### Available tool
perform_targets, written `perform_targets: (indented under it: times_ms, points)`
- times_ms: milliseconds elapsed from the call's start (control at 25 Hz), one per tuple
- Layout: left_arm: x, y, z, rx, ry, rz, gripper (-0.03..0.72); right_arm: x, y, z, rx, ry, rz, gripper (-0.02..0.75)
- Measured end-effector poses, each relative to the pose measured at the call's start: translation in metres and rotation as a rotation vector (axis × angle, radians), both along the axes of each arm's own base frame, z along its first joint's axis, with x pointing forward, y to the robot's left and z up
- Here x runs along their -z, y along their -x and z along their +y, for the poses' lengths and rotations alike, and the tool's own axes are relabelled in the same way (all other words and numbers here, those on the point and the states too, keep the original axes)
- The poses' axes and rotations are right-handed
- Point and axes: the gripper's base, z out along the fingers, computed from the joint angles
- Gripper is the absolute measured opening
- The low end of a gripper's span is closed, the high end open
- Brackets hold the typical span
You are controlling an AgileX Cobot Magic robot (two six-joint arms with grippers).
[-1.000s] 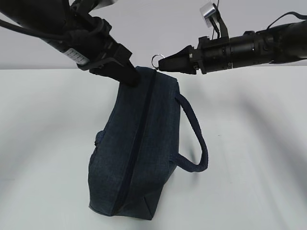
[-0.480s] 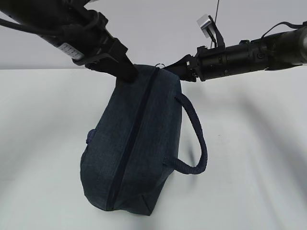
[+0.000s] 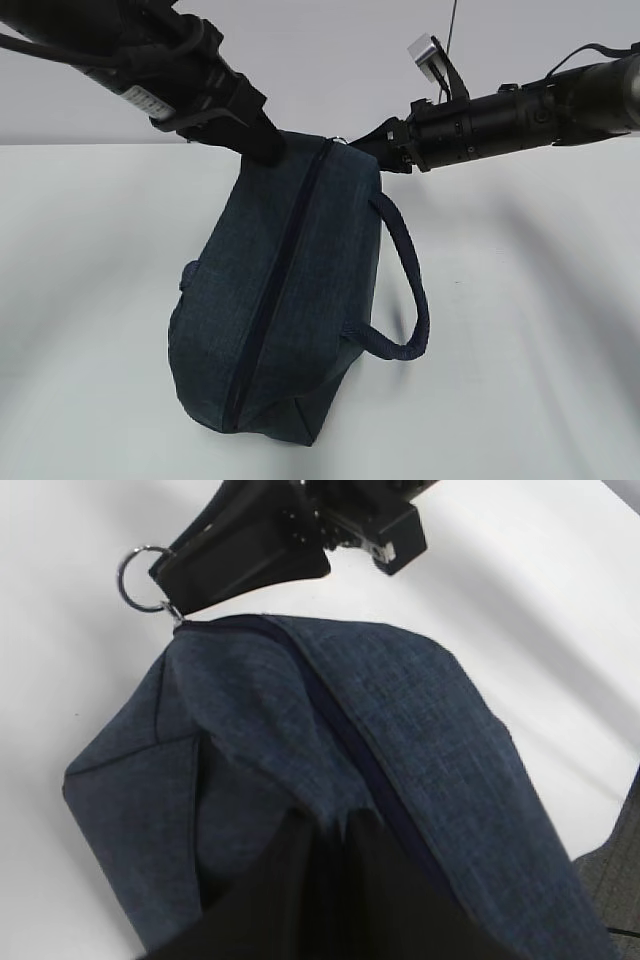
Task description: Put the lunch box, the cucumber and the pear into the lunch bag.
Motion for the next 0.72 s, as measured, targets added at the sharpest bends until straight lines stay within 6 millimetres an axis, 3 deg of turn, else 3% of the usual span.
perform_targets:
  times_ms: [320,600,720]
  points:
    - [0.001,-0.001,-0.001,-0.001,0.002,0.006,0.020,-0.003,-0.003,0.000,0.000,-0.042,-0.001,0.017]
    - [0.010,-0.006,-0.004,-0.005,-0.003,0.013,0.020,-0.018,-0.013,-0.009,0.051,-0.060,-0.034,0.286]
    - [0.022,-0.015,-0.006,-0.024,-0.013,0.016,0.020,-0.019,-0.012,-0.008,0.035,-0.074,-0.027,0.324]
